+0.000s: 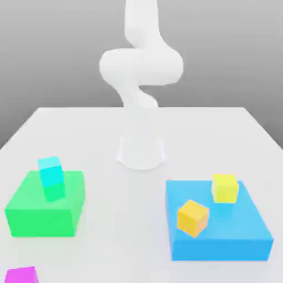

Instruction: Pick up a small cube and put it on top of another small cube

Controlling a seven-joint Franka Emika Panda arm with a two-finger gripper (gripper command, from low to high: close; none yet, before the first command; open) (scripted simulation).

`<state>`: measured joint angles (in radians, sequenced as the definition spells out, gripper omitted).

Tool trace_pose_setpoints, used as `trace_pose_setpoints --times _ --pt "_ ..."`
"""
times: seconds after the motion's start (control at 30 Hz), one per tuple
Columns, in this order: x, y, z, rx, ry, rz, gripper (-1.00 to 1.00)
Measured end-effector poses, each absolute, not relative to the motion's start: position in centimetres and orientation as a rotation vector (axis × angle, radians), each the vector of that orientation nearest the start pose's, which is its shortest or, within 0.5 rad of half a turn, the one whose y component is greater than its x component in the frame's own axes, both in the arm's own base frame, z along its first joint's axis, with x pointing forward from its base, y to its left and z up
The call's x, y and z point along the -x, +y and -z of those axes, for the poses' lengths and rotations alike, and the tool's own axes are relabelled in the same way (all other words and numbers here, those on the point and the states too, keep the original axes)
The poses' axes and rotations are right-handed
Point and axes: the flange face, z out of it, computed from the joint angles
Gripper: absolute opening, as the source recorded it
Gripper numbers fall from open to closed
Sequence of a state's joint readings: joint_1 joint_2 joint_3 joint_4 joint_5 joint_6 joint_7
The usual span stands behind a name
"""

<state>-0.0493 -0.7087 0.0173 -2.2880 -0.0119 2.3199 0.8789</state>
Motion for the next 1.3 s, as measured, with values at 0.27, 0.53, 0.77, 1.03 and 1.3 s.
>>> trace_pose_setpoints --times 0.27,0.53,0.77,1.03,1.3 --pt "-46.8 -5.9 -58.8 2.319 1.659 0.753 0.0" --pt "-52.3 -12.4 -46.9 2.113 2.097 0.522 0.0" --pt "-53.9 -18.4 -35.1 1.848 2.445 0.301 0.0" --pt "-52.5 -23.2 -21.1 1.476 2.765 0.031 0.0" --pt "-52.2 -23.7 -13.7 1.429 2.797 0.001 -1.0"
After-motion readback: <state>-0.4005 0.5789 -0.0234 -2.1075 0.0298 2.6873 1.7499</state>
